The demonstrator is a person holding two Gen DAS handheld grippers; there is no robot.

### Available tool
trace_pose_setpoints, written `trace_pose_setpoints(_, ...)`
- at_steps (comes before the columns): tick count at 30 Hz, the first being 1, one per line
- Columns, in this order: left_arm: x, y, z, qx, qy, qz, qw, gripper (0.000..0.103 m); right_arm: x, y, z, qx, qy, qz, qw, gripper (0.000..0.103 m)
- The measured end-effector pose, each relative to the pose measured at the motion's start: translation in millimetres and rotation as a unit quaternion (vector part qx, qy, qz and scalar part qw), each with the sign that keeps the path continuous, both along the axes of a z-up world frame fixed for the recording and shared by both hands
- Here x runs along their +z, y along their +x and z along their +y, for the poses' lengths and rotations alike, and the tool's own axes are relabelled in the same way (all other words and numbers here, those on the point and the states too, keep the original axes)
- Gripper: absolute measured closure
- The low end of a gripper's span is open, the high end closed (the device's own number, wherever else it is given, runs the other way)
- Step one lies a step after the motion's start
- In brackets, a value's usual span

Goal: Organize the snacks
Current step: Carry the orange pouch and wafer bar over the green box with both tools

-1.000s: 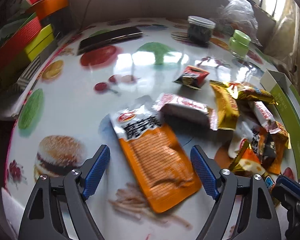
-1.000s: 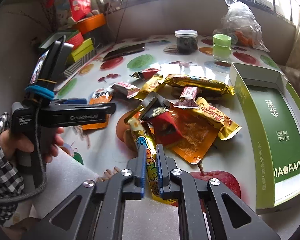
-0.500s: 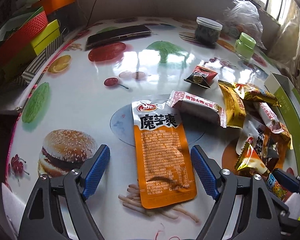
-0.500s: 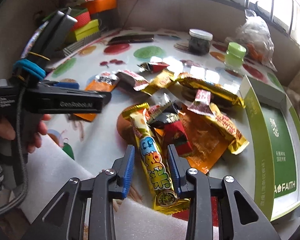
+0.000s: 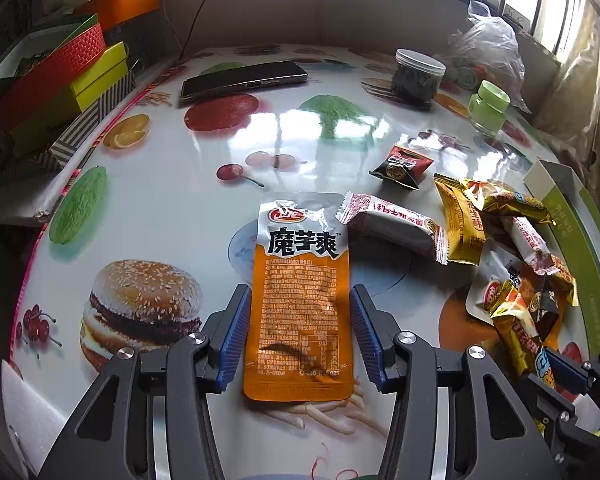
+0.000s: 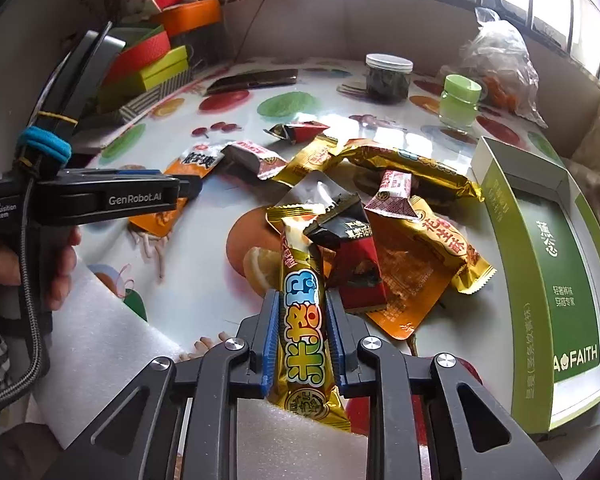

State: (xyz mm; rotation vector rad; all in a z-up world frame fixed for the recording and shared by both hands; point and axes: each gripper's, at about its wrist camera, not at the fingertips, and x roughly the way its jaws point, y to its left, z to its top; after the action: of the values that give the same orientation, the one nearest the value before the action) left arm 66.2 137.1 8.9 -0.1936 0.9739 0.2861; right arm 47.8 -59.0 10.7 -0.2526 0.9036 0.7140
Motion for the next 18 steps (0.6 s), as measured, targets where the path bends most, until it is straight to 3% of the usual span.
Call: trace_pose_setpoints(18, 17.3, -14.4, -8.6, -0.010, -0.005, -0.013, 0.9998, 0.057, 18.4, -5.9, -12.4, -0.006, 0.053, -0.009, 0.999, 0.082)
